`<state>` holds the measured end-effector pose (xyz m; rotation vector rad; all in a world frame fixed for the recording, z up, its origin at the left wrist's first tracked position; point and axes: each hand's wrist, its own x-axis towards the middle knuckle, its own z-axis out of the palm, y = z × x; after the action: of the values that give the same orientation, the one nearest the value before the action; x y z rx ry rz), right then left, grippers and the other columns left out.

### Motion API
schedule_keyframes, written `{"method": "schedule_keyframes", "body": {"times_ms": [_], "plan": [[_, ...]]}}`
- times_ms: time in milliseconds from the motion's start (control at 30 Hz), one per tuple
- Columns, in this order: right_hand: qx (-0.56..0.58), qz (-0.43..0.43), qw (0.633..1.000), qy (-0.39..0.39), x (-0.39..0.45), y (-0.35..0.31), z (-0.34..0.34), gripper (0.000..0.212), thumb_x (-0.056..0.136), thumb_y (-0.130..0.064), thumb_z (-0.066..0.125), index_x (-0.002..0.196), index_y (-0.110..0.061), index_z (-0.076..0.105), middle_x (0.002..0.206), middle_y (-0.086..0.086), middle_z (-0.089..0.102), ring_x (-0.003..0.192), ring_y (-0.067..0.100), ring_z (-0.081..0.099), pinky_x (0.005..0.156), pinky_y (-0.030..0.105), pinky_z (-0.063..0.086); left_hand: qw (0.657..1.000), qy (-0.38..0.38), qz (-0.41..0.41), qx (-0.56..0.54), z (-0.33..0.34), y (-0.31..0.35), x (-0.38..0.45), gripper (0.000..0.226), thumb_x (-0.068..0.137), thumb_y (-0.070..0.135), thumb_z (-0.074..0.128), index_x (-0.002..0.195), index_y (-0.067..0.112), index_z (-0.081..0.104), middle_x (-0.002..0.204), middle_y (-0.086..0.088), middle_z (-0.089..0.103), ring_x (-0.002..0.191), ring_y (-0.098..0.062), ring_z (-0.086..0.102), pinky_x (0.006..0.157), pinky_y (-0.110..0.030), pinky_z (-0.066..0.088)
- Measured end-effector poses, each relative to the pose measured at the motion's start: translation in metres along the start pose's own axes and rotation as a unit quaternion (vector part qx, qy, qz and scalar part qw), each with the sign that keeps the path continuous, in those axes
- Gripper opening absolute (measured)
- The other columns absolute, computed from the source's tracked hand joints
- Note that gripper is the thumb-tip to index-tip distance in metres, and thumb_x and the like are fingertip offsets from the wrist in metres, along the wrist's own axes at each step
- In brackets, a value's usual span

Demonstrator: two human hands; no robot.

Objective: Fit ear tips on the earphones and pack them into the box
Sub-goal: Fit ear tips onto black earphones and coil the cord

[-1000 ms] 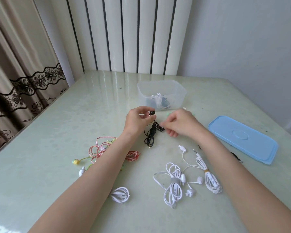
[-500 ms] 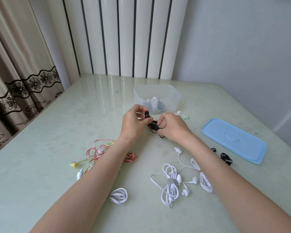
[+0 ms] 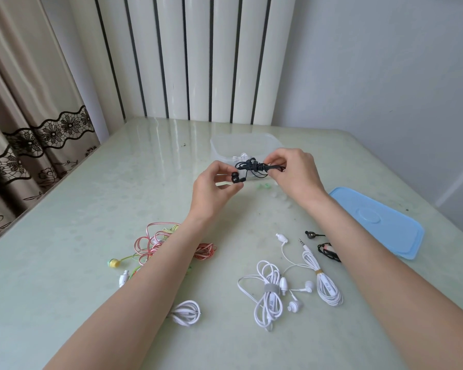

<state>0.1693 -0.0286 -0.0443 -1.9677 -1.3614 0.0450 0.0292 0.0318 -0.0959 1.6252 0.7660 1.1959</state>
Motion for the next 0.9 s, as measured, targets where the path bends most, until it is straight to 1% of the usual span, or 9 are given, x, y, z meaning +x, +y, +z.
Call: {"method": "schedule_keyframes", "body": {"times_ms": [133, 233, 300, 400, 533, 600, 800, 833, 900], "plan": [[0.004, -0.007, 1.000, -0.007, -0.004, 0.000, 0.004, 0.020, 0.079, -0.001, 0.061, 0.092, -0.013, 0.070, 0.095, 0.005, 0.071, 0.091, 0.020, 0.064, 0.084, 0.026, 0.047, 1.000, 0.005, -0.001, 0.010, 0.000, -0.002, 0.000, 0.032, 0.071, -0.004, 0.071, 0.071, 0.022, 0.053, 0.077, 0.005, 0.060, 0.068, 0.001, 0.056, 0.064, -0.010, 0.049], [0.017, -0.009, 1.000, -0.007, -0.005, -0.001, 0.007, 0.020, 0.079, 0.001, 0.060, 0.093, -0.011, 0.069, 0.095, 0.006, 0.071, 0.090, 0.018, 0.064, 0.081, 0.020, 0.044, 1.000, 0.007, 0.003, 0.013, -0.001, -0.002, 0.000, 0.032, 0.070, -0.005, 0.071, 0.070, 0.021, 0.054, 0.074, 0.005, 0.059, 0.063, 0.007, 0.055, 0.062, -0.009, 0.048], [0.019, -0.012, 1.000, -0.004, -0.004, -0.001, 0.007, 0.020, 0.079, 0.001, 0.060, 0.092, -0.011, 0.069, 0.095, 0.005, 0.071, 0.089, 0.016, 0.064, 0.079, 0.016, 0.043, 1.000, 0.007, 0.005, 0.013, -0.002, -0.002, 0.000, 0.032, 0.070, -0.005, 0.071, 0.070, 0.021, 0.054, 0.073, 0.005, 0.059, 0.063, 0.007, 0.055, 0.061, -0.009, 0.046], [0.023, -0.015, 1.000, 0.001, -0.003, 0.001, 0.008, 0.021, 0.079, 0.002, 0.060, 0.091, -0.012, 0.070, 0.094, 0.005, 0.072, 0.088, 0.015, 0.064, 0.079, 0.017, 0.044, 1.000, 0.004, 0.006, 0.014, 0.000, -0.003, 0.000, 0.032, 0.072, -0.006, 0.070, 0.074, 0.023, 0.054, 0.075, 0.007, 0.058, 0.064, 0.007, 0.054, 0.062, -0.008, 0.046], [0.039, -0.018, 0.998, 0.034, 0.001, 0.002, 0.005, 0.022, 0.079, 0.002, 0.058, 0.090, -0.012, 0.070, 0.091, 0.007, 0.072, 0.086, 0.019, 0.065, 0.081, 0.024, 0.048, 1.000, 0.008, 0.009, -0.005, 0.001, -0.003, -0.002, 0.030, 0.076, -0.005, 0.066, 0.094, 0.016, 0.055, 0.080, 0.008, 0.058, 0.069, 0.004, 0.055, 0.066, -0.007, 0.046], [0.046, -0.026, 0.997, 0.051, 0.005, -0.001, 0.002, 0.022, 0.079, 0.003, 0.058, 0.090, -0.011, 0.070, 0.091, 0.007, 0.072, 0.086, 0.019, 0.065, 0.082, 0.024, 0.047, 1.000, 0.014, 0.009, -0.004, 0.001, -0.003, -0.002, 0.034, 0.078, -0.004, 0.064, 0.102, 0.017, 0.053, 0.081, 0.006, 0.059, 0.069, 0.003, 0.055, 0.067, -0.006, 0.045], [0.072, -0.039, 0.992, 0.101, 0.038, -0.013, -0.006, 0.020, 0.080, 0.001, 0.058, 0.091, -0.011, 0.069, 0.093, 0.005, 0.072, 0.088, 0.016, 0.065, 0.081, 0.019, 0.045, 0.998, 0.050, -0.042, -0.024, 0.002, -0.004, -0.001, 0.035, 0.080, -0.003, 0.061, 0.109, 0.014, 0.053, 0.096, -0.003, 0.063, 0.084, -0.011, 0.061, 0.069, -0.008, 0.049], [0.073, -0.039, 0.991, 0.110, 0.045, -0.015, -0.007, 0.021, 0.080, 0.001, 0.057, 0.091, -0.012, 0.069, 0.093, 0.005, 0.072, 0.088, 0.016, 0.065, 0.080, 0.019, 0.045, 0.997, 0.060, -0.054, -0.016, 0.002, -0.006, -0.001, 0.033, 0.080, -0.002, 0.061, 0.108, 0.014, 0.053, 0.098, -0.004, 0.063, 0.085, -0.013, 0.062, 0.070, -0.010, 0.050], [0.070, -0.041, 0.989, 0.124, 0.060, -0.019, -0.008, 0.022, 0.080, 0.002, 0.055, 0.090, -0.012, 0.069, 0.094, 0.005, 0.072, 0.088, 0.017, 0.065, 0.081, 0.021, 0.045, 0.995, 0.070, -0.075, 0.002, 0.002, -0.008, -0.002, 0.029, 0.082, 0.000, 0.059, 0.105, 0.015, 0.054, 0.101, -0.005, 0.065, 0.085, -0.015, 0.062, 0.076, -0.019, 0.051]]}}
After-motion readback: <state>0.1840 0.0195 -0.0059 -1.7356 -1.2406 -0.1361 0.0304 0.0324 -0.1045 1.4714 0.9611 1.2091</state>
